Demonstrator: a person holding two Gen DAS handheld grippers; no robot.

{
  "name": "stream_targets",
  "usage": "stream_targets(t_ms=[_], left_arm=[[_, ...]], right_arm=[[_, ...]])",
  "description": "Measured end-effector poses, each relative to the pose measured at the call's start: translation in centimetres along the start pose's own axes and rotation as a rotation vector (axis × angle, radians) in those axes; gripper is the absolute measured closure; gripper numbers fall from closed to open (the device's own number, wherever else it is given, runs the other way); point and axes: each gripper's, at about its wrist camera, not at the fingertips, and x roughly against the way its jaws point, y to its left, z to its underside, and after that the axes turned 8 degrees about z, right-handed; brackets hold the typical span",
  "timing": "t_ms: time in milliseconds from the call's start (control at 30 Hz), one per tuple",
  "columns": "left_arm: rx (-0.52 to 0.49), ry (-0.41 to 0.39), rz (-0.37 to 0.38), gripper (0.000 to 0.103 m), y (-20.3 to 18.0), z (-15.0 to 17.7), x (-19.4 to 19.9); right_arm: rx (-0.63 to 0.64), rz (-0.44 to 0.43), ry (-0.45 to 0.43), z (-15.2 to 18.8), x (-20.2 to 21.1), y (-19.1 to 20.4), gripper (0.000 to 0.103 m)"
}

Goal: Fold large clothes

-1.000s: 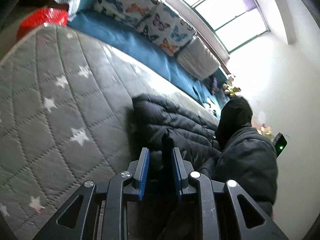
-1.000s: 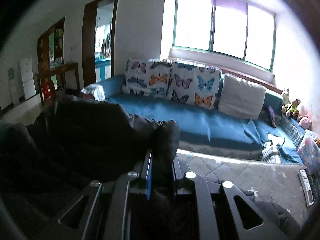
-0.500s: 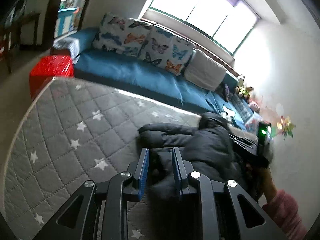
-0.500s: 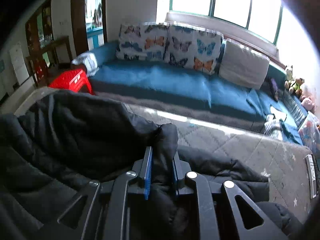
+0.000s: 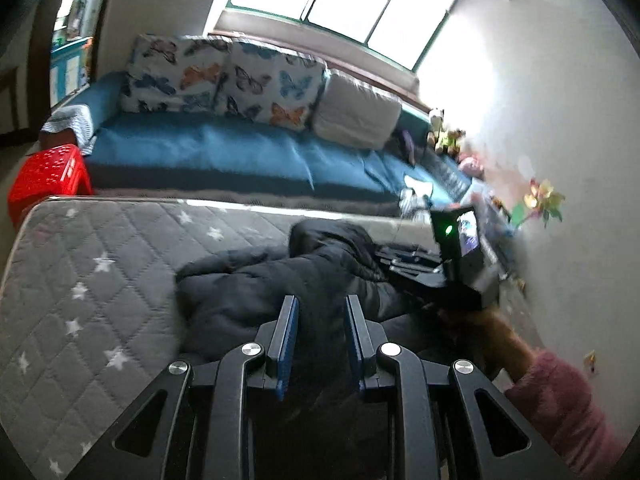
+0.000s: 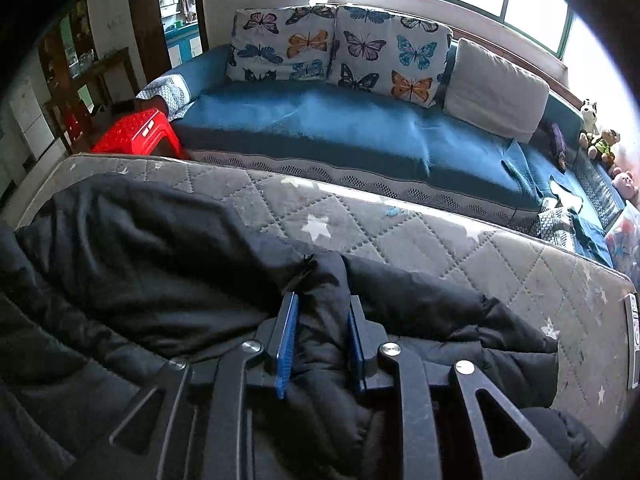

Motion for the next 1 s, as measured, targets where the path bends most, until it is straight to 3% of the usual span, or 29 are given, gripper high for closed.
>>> stream_targets(t_ms=[167, 333, 567, 733, 800, 867, 1000], left_arm=[[-0.009, 0.065, -0.072, 0.077, 0.7, -0.7, -5.7], [0.059, 0.131, -0.098, 0.077, 3.1, -0.2, -9.2], [0.062, 0.190, -0.140, 0.077, 4.3, 0.6, -12.8], [0.079, 0.195, -0.125, 0.077, 5.7, 0.8, -13.3], [0.078, 0.198, -0.126, 0.077, 6.1, 0.7, -13.2], [0.067, 0.201, -0.135, 0.077, 6.0, 0.7, -13.4], [0.051, 0.210, -0.153, 0.077, 5.6, 0.8, -13.7]], right_arm=[[-0.026, -0.033, 0.021, 0.0, -0.7, -0.5, 0.076], [-0.060, -0.065, 0.032, -0.2, -0.6, -1.1, 0.076], [-0.102, -0.092, -0.051, -0.4, 2.3, -2.9, 0.076], [-0.022, -0.037, -0.076, 0.4, 6.2, -3.6, 0.076], [0.005, -0.027, -0.059, 1.0, 7.0, -4.2, 0.076], [0.031, 0.044, -0.039, 2.1, 7.7, -5.0, 0.076], [0.013, 0.052, 0.039, 3.3, 6.3, -6.9, 0.076]])
